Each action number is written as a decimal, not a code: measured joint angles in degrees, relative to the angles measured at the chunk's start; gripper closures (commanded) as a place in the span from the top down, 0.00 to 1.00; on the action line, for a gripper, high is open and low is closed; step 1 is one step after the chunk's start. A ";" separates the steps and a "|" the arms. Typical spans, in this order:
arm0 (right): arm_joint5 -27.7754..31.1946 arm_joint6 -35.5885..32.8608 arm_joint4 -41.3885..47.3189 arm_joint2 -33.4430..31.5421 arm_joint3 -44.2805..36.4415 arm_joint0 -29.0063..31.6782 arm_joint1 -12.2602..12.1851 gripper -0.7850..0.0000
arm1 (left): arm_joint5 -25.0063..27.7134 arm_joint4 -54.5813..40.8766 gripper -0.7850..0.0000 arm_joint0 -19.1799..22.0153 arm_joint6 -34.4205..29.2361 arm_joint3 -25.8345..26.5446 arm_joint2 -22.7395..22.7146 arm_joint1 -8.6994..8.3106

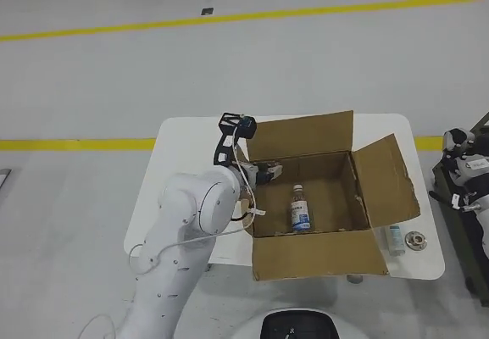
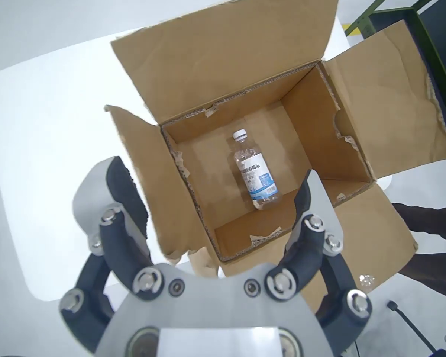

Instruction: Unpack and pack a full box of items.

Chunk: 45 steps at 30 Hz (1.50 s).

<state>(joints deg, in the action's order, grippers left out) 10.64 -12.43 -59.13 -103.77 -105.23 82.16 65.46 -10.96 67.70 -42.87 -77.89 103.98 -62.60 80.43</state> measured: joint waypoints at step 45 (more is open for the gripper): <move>0.22 -1.66 3.03 0.11 1.38 0.68 -0.15 0.11 | -6.09 4.84 1.00 3.15 -0.16 -16.54 -3.64 0.24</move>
<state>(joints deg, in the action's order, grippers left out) 10.86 -14.08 -56.10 -103.66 -103.84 82.83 65.31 -17.05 72.54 -39.72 -78.05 87.45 -66.25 80.66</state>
